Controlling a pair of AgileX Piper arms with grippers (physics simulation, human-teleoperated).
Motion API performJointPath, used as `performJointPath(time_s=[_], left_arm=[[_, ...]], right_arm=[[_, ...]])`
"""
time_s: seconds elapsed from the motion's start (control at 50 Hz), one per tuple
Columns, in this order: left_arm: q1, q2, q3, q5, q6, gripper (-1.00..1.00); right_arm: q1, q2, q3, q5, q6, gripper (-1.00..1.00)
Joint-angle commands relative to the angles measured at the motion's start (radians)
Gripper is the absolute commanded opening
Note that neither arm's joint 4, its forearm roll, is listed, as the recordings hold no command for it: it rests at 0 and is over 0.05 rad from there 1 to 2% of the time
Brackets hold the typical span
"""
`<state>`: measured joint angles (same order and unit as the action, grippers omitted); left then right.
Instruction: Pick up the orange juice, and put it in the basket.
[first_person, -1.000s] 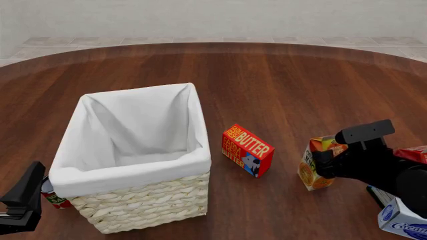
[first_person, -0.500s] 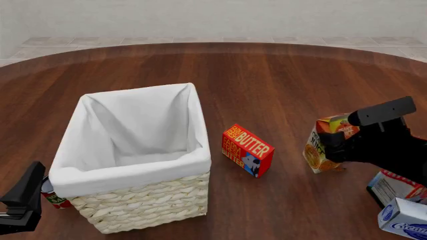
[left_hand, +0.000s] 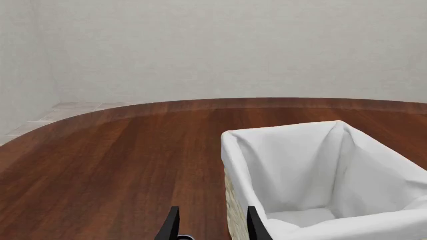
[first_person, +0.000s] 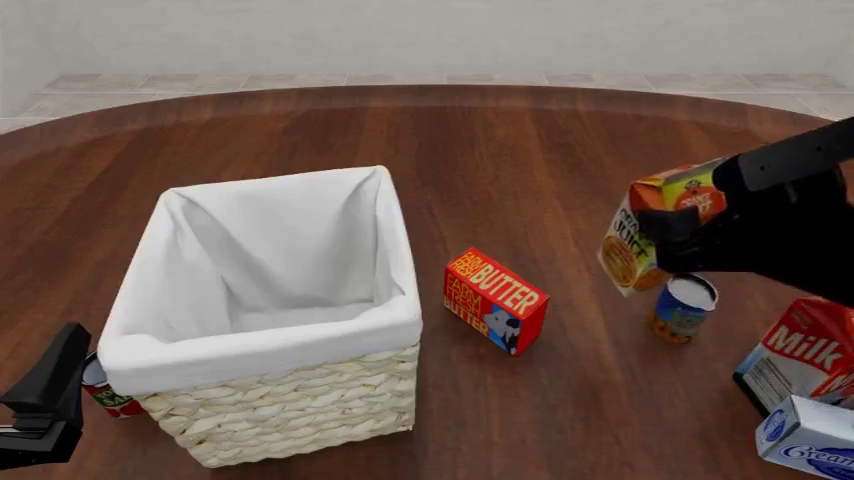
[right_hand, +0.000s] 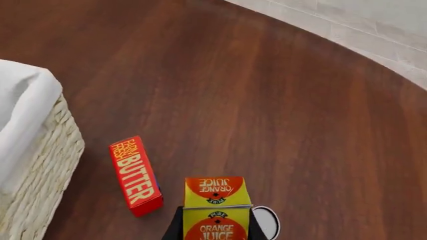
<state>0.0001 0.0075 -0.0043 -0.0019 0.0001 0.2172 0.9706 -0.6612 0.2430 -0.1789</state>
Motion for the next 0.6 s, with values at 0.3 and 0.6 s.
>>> performJointPath(time_s=[0.3, 0.6], left_arm=[[0.0, 0.0, 0.0, 0.0, 0.0, 1.0], [0.0, 0.0, 0.0, 0.0, 0.0, 1.0]], right_arm=[[0.133, 0.031, -0.211, 0.035, -0.001, -1.0], [0.224, 0.084, -0.305, -0.007, 0.015, -1.0]])
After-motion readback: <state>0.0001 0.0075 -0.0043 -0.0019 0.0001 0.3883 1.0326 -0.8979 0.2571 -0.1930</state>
